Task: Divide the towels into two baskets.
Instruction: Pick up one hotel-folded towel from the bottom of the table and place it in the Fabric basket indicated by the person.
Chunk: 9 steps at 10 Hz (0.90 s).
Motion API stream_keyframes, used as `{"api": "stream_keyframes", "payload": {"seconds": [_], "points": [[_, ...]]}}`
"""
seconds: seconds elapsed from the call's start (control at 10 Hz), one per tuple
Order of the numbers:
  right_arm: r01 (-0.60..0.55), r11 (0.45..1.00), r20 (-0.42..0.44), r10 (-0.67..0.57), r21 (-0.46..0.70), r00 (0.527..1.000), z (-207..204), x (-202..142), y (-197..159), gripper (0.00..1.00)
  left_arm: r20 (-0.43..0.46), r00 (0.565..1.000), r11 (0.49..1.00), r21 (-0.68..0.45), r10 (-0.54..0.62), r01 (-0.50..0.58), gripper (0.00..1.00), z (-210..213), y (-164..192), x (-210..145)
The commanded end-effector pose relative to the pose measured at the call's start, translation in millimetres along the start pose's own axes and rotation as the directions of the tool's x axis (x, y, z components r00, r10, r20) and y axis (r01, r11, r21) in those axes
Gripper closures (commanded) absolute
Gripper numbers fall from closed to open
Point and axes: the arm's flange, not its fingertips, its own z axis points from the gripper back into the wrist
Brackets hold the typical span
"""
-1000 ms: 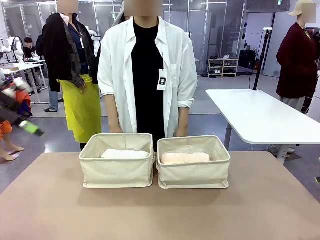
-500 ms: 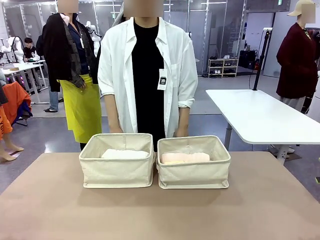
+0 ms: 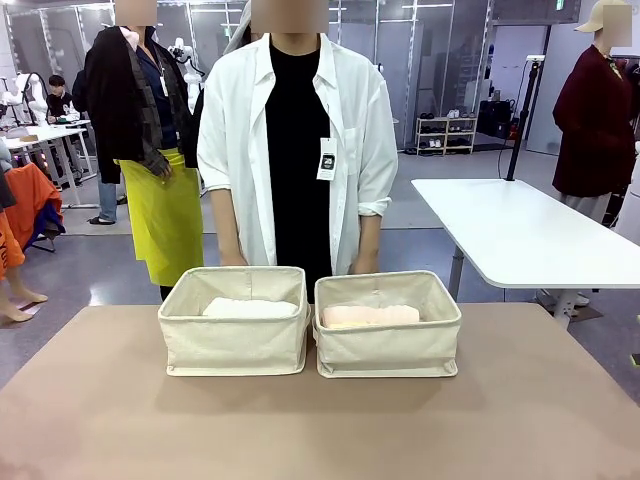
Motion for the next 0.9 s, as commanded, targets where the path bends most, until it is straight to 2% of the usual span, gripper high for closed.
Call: {"api": "stream_keyframes", "payload": {"seconds": [0.0, 0.8], "points": [[-0.008, 1.000, 0.002, 0.008, -0.002, 1.000, -0.3, 0.2, 2.7, 0.00, 0.029, 0.999, 1.000, 0.005, -0.024, 0.024, 0.00, 4.6, -8.8, -1.3], [-0.008, 1.000, 0.002, 0.008, -0.002, 1.000, -0.3, 0.2, 2.7, 0.00, 0.029, 0.999, 1.000, 0.005, -0.024, 0.024, 0.00, 4.6, -8.8, -1.3]]}}
